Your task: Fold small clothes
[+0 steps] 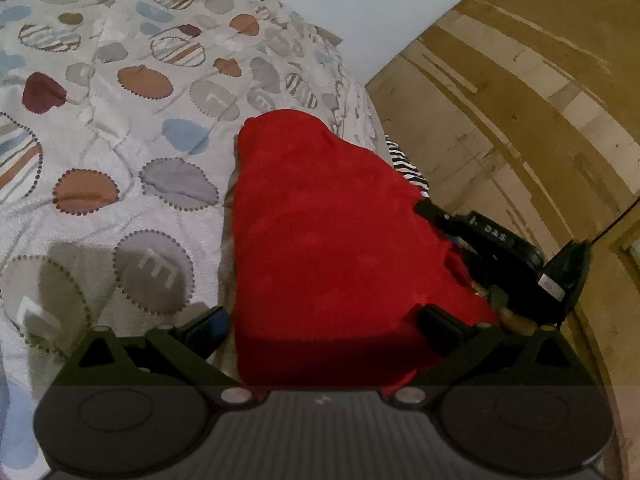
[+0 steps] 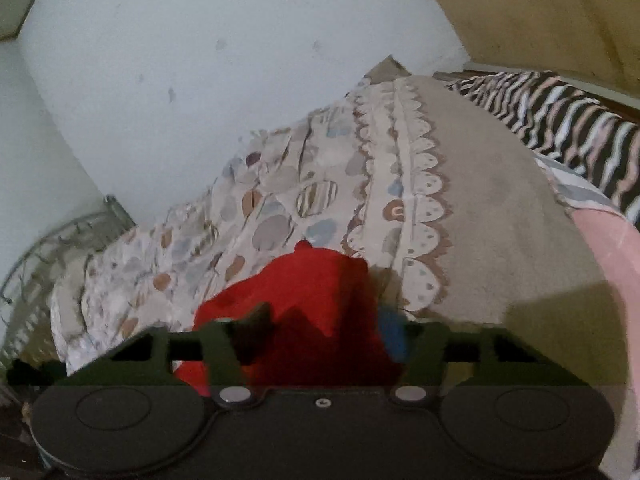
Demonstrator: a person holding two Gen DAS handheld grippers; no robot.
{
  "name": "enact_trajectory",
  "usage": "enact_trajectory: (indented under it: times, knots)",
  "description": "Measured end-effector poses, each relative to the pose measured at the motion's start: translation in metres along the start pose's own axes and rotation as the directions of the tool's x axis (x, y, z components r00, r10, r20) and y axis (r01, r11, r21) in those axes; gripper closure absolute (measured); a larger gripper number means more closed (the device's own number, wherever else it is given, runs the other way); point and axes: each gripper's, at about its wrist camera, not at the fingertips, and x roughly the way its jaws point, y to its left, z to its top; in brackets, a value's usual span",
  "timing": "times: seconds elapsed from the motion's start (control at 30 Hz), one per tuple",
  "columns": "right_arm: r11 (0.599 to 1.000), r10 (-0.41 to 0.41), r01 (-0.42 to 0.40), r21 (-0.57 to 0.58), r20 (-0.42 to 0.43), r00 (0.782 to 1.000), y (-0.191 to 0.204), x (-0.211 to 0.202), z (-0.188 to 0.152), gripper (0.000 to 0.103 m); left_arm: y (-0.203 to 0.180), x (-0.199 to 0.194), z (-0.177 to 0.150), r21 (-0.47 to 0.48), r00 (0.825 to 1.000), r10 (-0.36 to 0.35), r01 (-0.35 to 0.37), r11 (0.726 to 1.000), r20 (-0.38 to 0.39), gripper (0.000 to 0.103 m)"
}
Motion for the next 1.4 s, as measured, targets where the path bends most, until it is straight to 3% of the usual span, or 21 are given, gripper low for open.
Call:
enact_trajectory:
  times: [0.1,0.2,0.3,0.43,0.5,0.6,0.67,0.73,0.8,0.87,0.97,1.03,1.1,1.17,1.23,1.33,1.4]
  knots:
    - [0.965,-0.061,0.088,-0.247,0.114,0.992,0.04,-0.005,-0.016,0.09,0.0,0.002,-0.004,0.004,1.0,0.012,-0.012,1.0,-0.002,0.0]
    - [0.868,-0.012,0.108,-0.485,0.197,0.98,0.076,-0.014,-0.039,0.09,0.0,0.002,-0.008,-0.002,1.0,0.014,-0.014,1.0,-0.008,0.0]
    - [0.763,0.018,0.13,-0.634,0.222,0.975,0.098,-0.016,-0.054,0.09,0.0,0.002,-0.011,0.006,1.0,0.02,-0.02,1.0,-0.004,0.0]
    - [0.676,0.051,0.149,-0.722,0.247,0.968,0.113,-0.019,-0.06,0.091,-0.006,0.005,-0.012,0.035,0.999,0.038,-0.038,0.999,-0.005,0.0]
    - [0.655,0.038,0.178,-0.734,0.268,0.963,0.115,-0.018,-0.056,0.091,-0.01,0.008,-0.012,0.055,0.999,0.046,-0.046,0.997,-0.013,0.0]
    - [0.726,-0.032,0.205,-0.656,0.265,0.964,0.1,-0.011,-0.035,0.091,-0.017,0.017,-0.012,0.087,0.997,0.065,-0.061,0.994,-0.045,0.0]
    - [0.793,-0.104,0.207,-0.573,0.207,0.973,0.078,-0.001,-0.022,0.09,-0.02,0.024,-0.013,0.106,0.994,0.081,-0.073,0.992,-0.073,0.0]
    - [0.858,-0.174,0.214,-0.466,0.128,0.976,0.049,0.011,-0.015,0.082,-0.023,0.031,-0.016,0.11,0.992,0.085,-0.075,0.991,-0.096,0.0]
    - [0.923,-0.174,0.189,-0.335,0.075,0.982,0.02,0.012,-0.015,0.071,-0.024,0.033,-0.019,0.117,0.991,0.088,-0.077,0.99,-0.098,0.0]
    - [0.971,-0.124,0.137,-0.196,0.077,0.989,0.0,-0.003,-0.017,0.062,-0.023,0.033,-0.02,0.115,0.992,0.087,-0.077,0.99,-0.094,0.0]
    - [0.988,-0.064,0.076,-0.137,0.093,0.994,-0.007,-0.028,-0.02,0.034,-0.021,0.033,-0.02,0.106,0.992,0.079,-0.068,0.992,-0.101,0.0]
    - [0.993,0.032,-0.023,-0.114,0.082,0.996,-0.005,-0.041,-0.021,0.013,-0.022,0.033,-0.02,0.112,0.992,0.081,-0.07,0.991,-0.099,0.0]
    - [0.986,0.11,-0.101,-0.135,0.059,0.992,0.001,-0.048,-0.022,0.006,-0.023,0.033,-0.021,0.112,0.992,0.085,-0.074,0.991,-0.095,0.0]
    - [0.975,0.113,-0.107,-0.194,0.019,0.993,0.008,-0.048,-0.025,0.003,-0.023,0.033,-0.022,0.111,0.992,0.089,-0.078,0.991,-0.092,0.0]
    - [0.96,0.074,-0.079,-0.269,-0.028,0.997,0.017,-0.039,-0.027,0.002,-0.024,0.033,-0.022,0.112,0.992,0.094,-0.084,0.99,-0.088,0.0]
    - [0.918,-0.063,0.016,-0.396,-0.104,0.993,0.026,-0.017,-0.042,0.001,-0.025,0.033,-0.024,0.122,0.99,0.106,-0.095,0.988,-0.089,0.0]
    - [0.917,-0.053,0.016,-0.398,-0.082,0.995,0.023,-0.015,-0.051,0.001,-0.026,0.033,-0.024,0.125,0.99,0.108,-0.096,0.987,-0.089,0.0]
